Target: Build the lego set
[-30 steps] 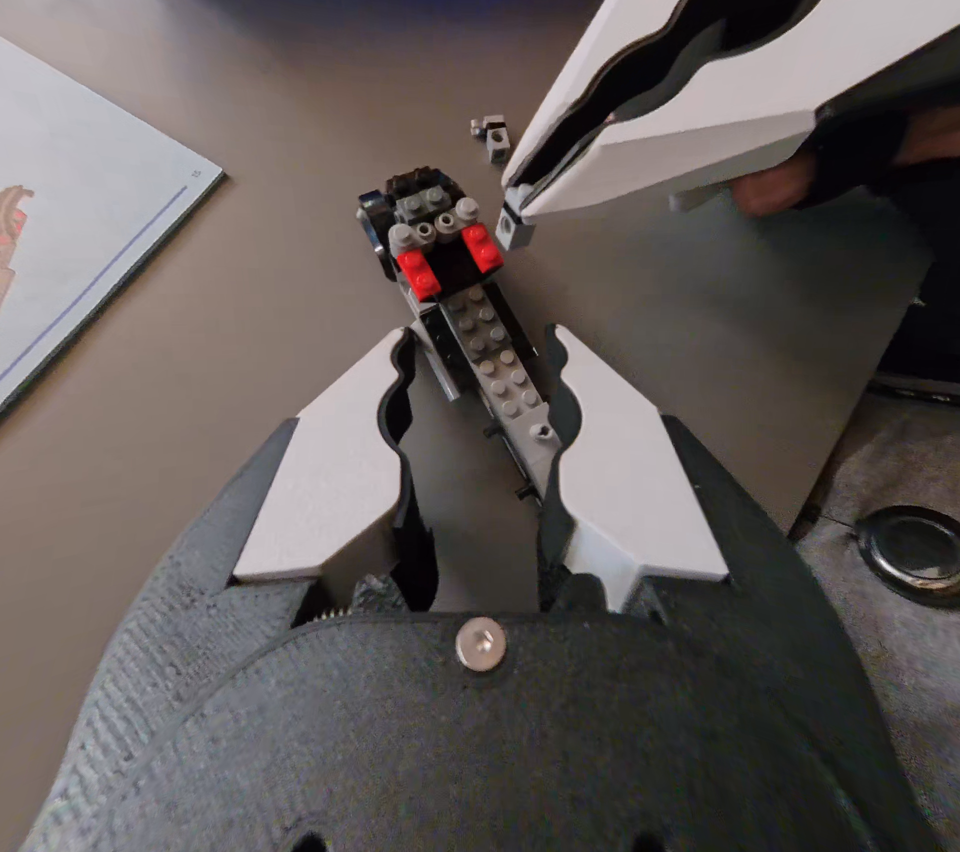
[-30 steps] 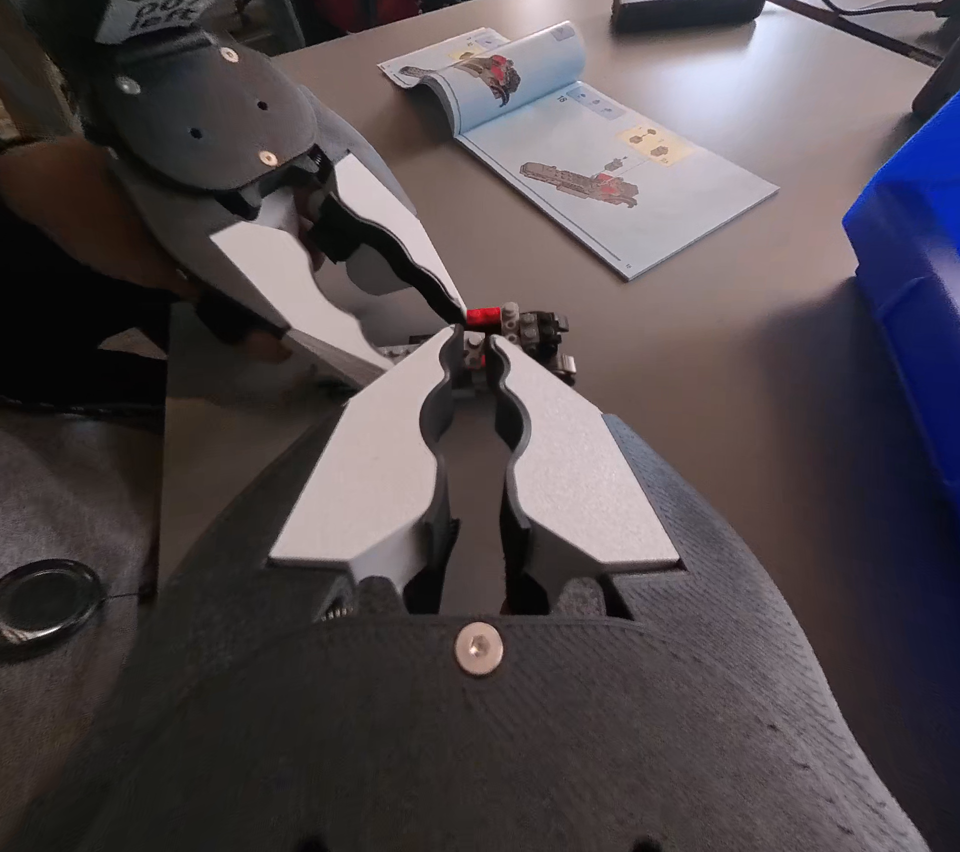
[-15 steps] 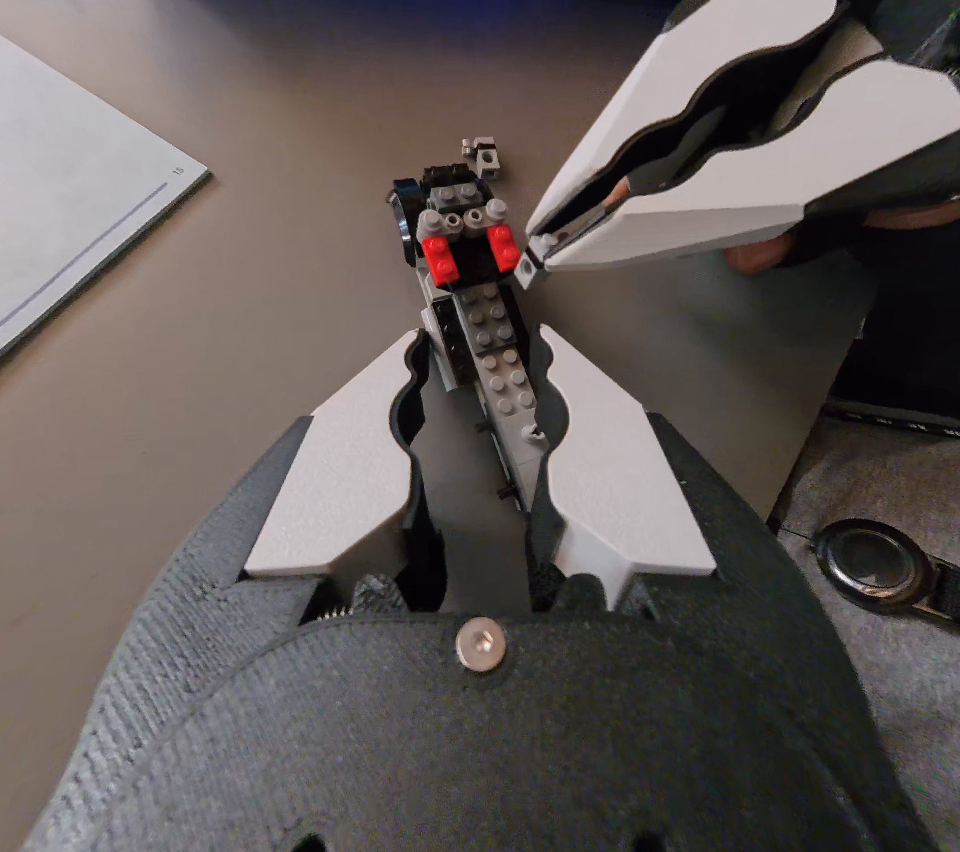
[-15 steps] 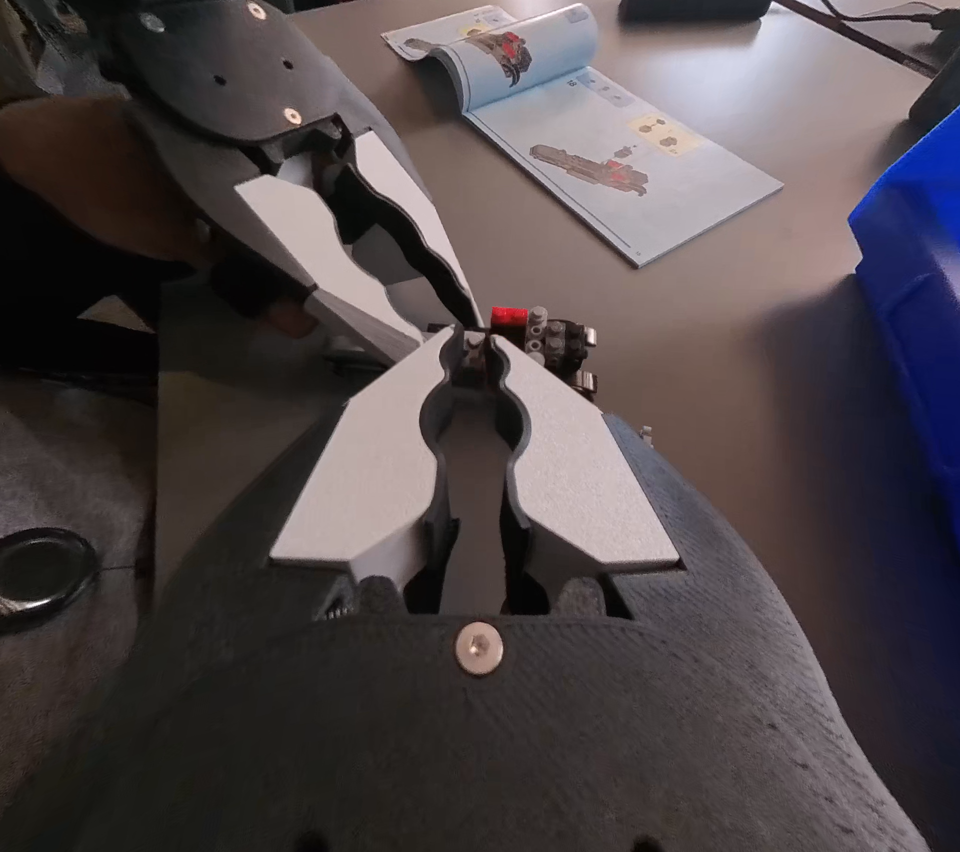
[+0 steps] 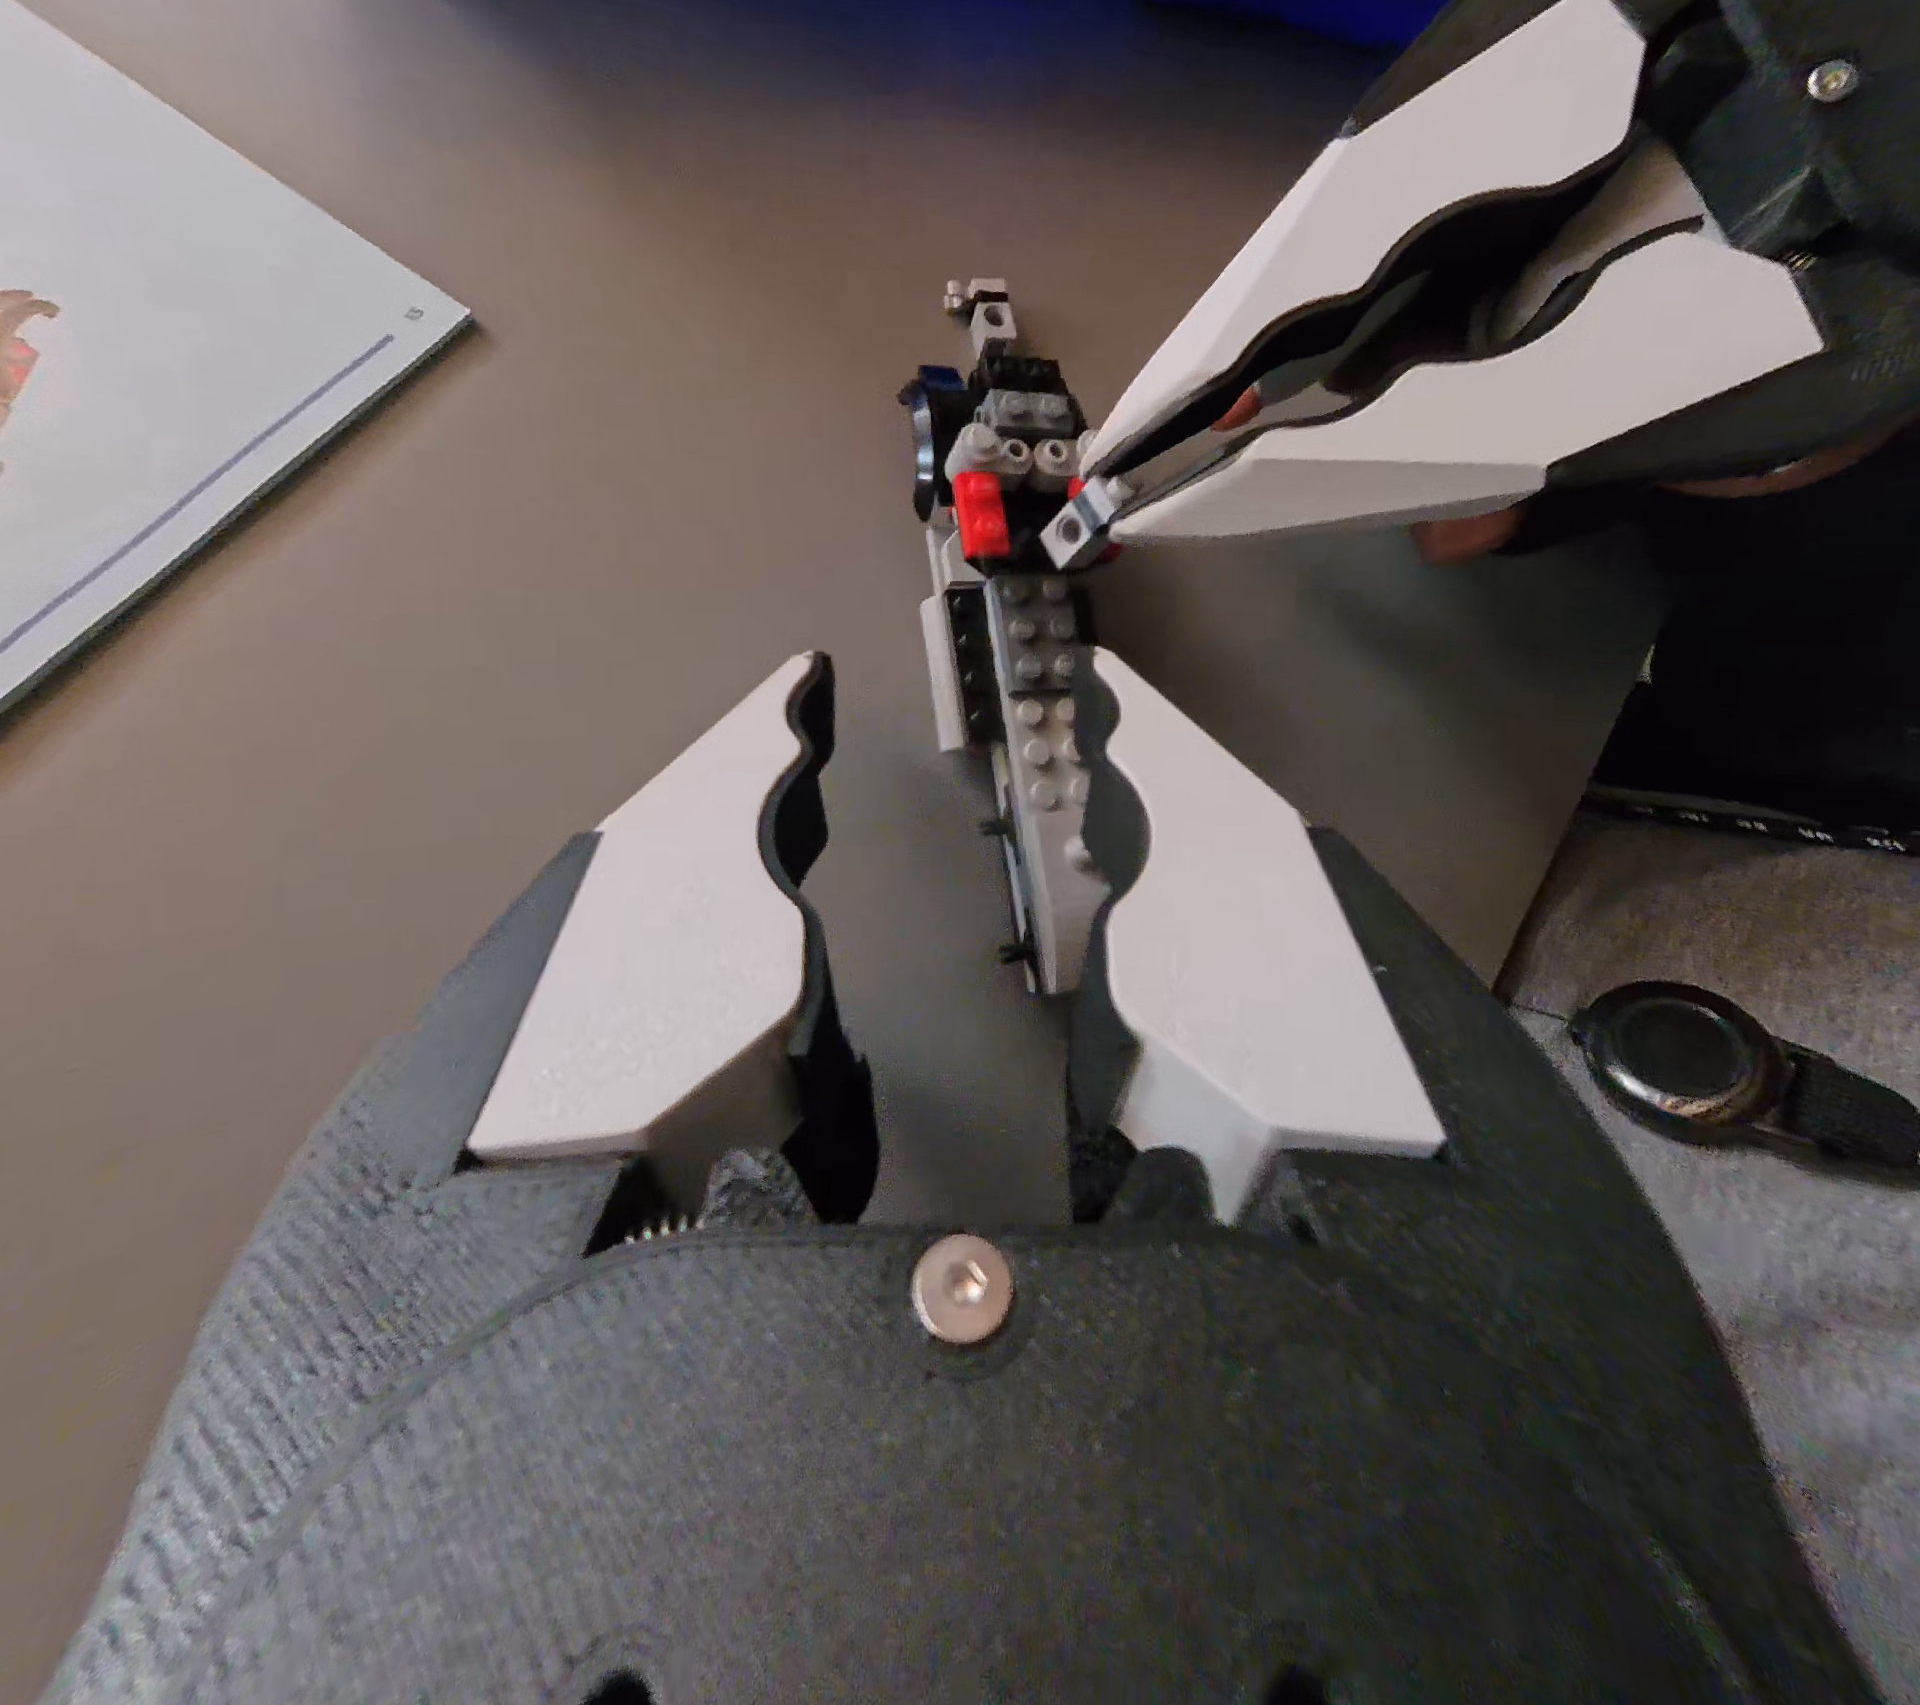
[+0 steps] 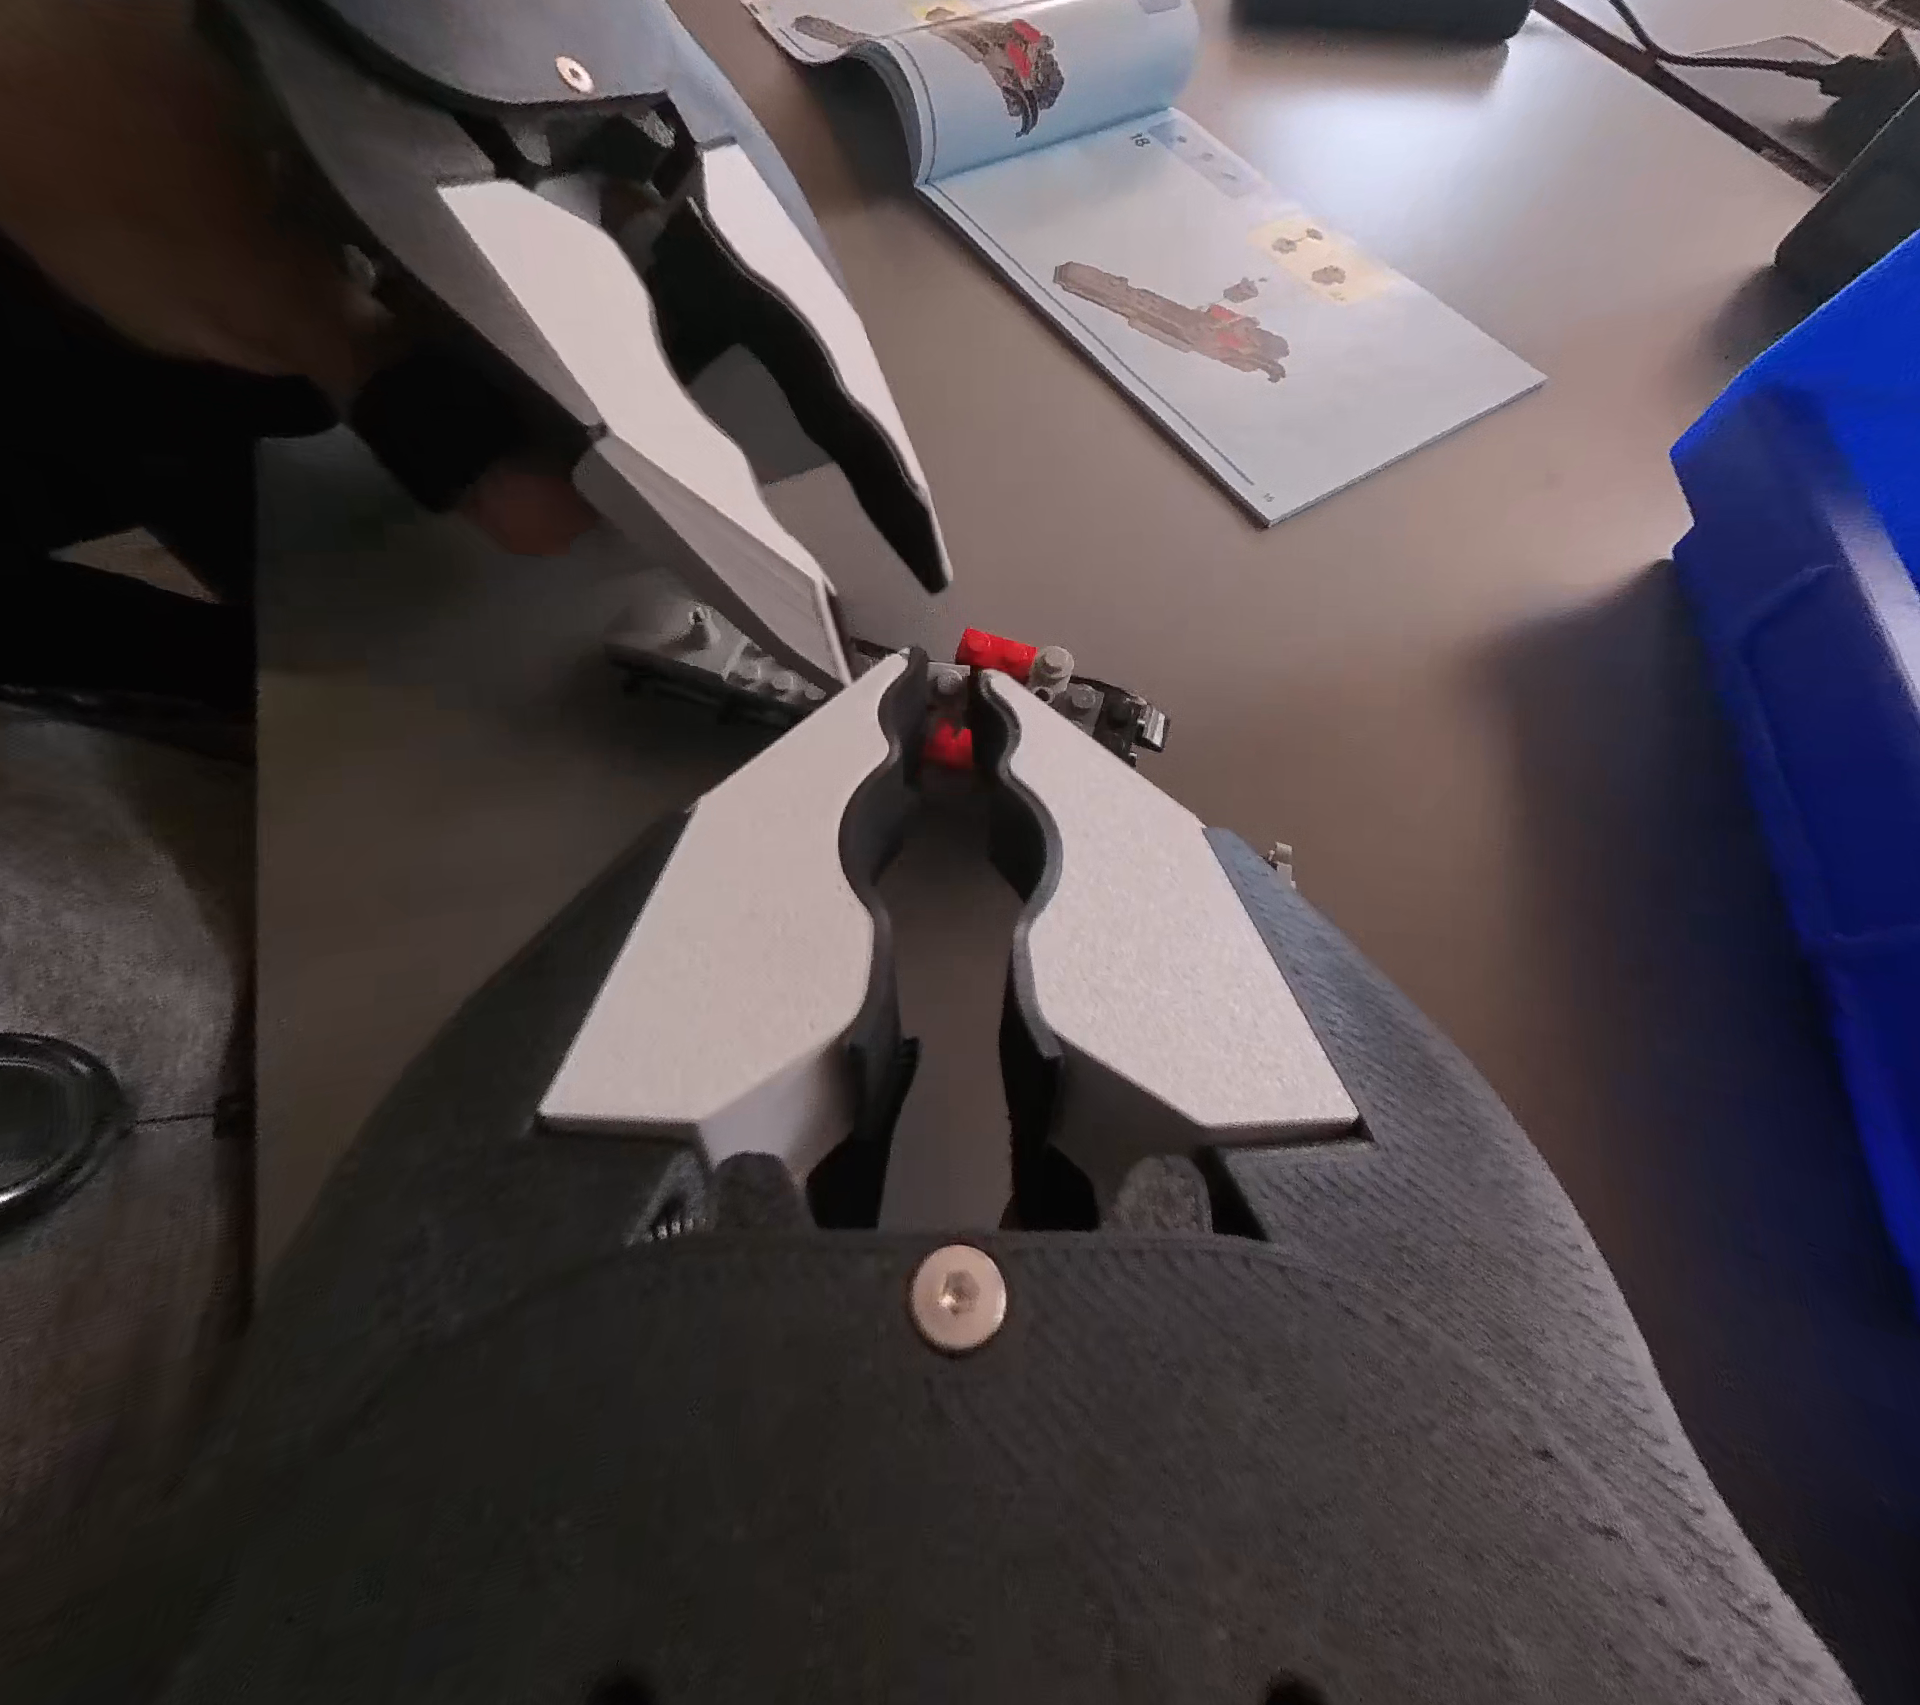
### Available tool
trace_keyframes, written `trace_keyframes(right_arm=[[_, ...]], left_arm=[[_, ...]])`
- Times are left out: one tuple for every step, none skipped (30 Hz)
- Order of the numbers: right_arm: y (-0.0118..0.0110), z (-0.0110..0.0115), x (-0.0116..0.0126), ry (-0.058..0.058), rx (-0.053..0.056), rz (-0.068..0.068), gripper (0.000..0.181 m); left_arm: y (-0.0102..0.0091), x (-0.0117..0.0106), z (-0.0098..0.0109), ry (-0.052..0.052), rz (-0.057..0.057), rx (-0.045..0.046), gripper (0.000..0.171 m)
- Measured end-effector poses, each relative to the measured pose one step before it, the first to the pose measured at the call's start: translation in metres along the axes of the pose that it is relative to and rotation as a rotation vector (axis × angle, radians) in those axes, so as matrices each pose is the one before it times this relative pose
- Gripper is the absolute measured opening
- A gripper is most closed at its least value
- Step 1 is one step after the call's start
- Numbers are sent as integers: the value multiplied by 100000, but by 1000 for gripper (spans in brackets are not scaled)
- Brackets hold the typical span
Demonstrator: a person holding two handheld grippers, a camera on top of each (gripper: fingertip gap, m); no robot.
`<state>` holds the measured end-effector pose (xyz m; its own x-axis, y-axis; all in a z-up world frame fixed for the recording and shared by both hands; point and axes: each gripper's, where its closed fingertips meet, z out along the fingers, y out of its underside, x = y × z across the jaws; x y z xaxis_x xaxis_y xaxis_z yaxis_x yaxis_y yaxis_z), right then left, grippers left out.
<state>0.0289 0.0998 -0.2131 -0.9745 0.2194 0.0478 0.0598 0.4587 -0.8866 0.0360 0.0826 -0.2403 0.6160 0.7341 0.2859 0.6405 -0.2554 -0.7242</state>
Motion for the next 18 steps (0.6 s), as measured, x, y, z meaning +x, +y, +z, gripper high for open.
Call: trace_keyframes(right_arm=[[-49, -52, 56, 121, 437, 299, 9], [-57, -65, 65, 233, 467, 302, 9], [-66, -69, 66, 267, 564, 249, 9], [-84, -100, 35, 83, 659, 303, 9], [-104, -115, 11, -17, 792, 381, 9], [-119, -141, 12, 54, 830, 443, 9], [-83, -155, -5, 80, 631, 463, 9], [-56, -163, -20, 53, 510, 332, 9], [-44, -180, -56, 85, 439, 230, 9], [-22, -155, -58, 164, 329, 170, 9], [2, -149, -74, 229, 269, 73, 9], [33, -114, -92, 228, 136, 40, 9], [34, -95, -99, 279, 139, 35, 9], [50, -60, -101, 195, 150, 98, 9], [58, -31, -117, 86, 163, 167, 9], [54, -20, -106, 86, 163, 116, 9], [62, 0, -65, 225, 9, -18, 9], [40, -13, -1, 500, -42, -237, 9]], left_arm=[[151, -120, -215, -92, -289, -714, 52], [203, -9, -176, 571, -281, -1020, 58], [287, 109, -120, 1201, -283, -1324, 63], [295, 122, -88, 1347, -383, -1348, 68], [237, 80, -93, 1069, -379, -872, 72], [166, 37, -119, 563, -53, -418, 73], [128, 67, -112, 139, 502, -348, 74], [120, 160, -90, 35, 1154, -534, 74], [115, 210, -27, -343, 1698, -651, 75], [116, 219, 47, -917, 2147, -859, 76], [83, 165, 122, -1621, 2449, -937, 75], [20, 152, 175, -1988, 2603, -735, 75], [-43, 135, 191, -2001, 2326, -430, 74], [-21, 133, 214, -1848, 2061, -584, 71], [30, 130, 225, -1768, 1793, -884, 68], [65, 139, 240, -1449, 1639, -1006, 64], [84, 148, 236, -1270, 1257, -946, 59], [-37, -38, 166, -2332, 1027, 124, 55]])
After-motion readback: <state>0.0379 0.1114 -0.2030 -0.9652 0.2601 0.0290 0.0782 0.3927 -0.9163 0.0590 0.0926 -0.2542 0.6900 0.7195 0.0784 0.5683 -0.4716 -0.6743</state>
